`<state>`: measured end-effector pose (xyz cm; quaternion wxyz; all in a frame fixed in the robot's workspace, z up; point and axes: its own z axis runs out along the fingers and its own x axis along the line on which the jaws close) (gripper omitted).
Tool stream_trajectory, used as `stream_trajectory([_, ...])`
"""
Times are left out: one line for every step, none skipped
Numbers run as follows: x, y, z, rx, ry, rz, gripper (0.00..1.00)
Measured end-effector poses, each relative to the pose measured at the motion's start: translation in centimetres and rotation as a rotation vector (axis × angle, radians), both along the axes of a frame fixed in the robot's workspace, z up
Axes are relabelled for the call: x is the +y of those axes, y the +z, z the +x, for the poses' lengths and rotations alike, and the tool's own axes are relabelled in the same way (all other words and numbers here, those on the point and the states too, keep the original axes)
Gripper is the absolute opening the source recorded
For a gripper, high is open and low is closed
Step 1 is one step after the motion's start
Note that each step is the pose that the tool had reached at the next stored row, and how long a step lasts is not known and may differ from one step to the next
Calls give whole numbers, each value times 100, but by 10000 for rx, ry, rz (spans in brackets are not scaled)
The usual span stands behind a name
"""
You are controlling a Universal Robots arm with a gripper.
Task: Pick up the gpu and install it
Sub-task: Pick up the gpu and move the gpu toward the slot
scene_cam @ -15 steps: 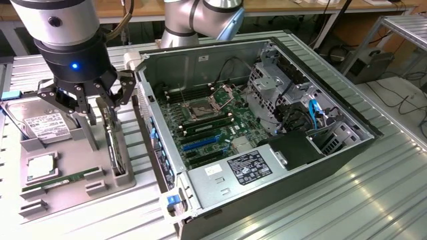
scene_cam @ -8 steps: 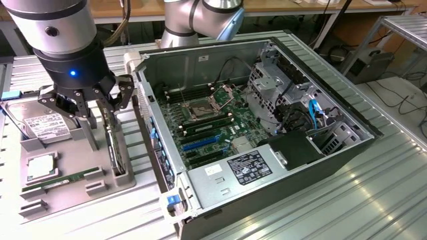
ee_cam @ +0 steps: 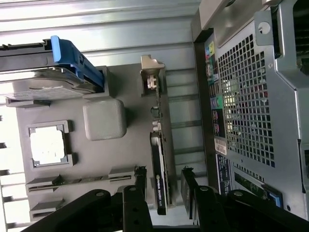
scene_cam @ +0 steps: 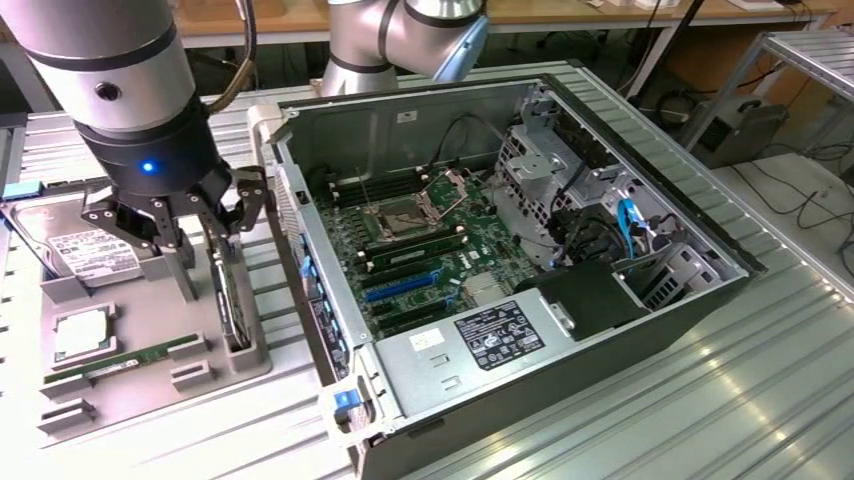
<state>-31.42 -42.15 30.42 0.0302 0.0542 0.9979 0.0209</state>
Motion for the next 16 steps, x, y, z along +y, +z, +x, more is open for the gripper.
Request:
stream_trajectory([0, -19, -1, 1, -1, 0, 42])
stream_trajectory([0, -40, -2, 1, -1, -1, 42])
stream_trajectory([0, -60, -2, 1, 0, -1, 42])
stream_trajectory([0, -79, -3, 1, -1, 0, 42])
stream_trajectory([0, -97, -4, 1, 0, -1, 42])
stream_trajectory([0, -112, -4, 1, 0, 0, 42])
stream_trajectory([0, -139, -4, 1, 0, -1, 42])
stream_trajectory([0, -161, -4, 2, 0, -1, 42])
stream_trajectory([0, -179, -4, 2, 0, -1, 42])
stream_trajectory([0, -201, -4, 1, 0, -1, 42])
stream_trajectory([0, -227, -4, 1, 0, 0, 42])
stream_trajectory([0, -243, -4, 0, 0, 0, 42])
stream_trajectory([0, -263, -4, 1, 0, 0, 42])
stream_trajectory([0, -280, -4, 0, 0, 0, 42])
stream_trajectory([2, -299, -5, 1, -2, -1, 42])
stream_trajectory([5, -317, -5, 1, -2, -1, 42])
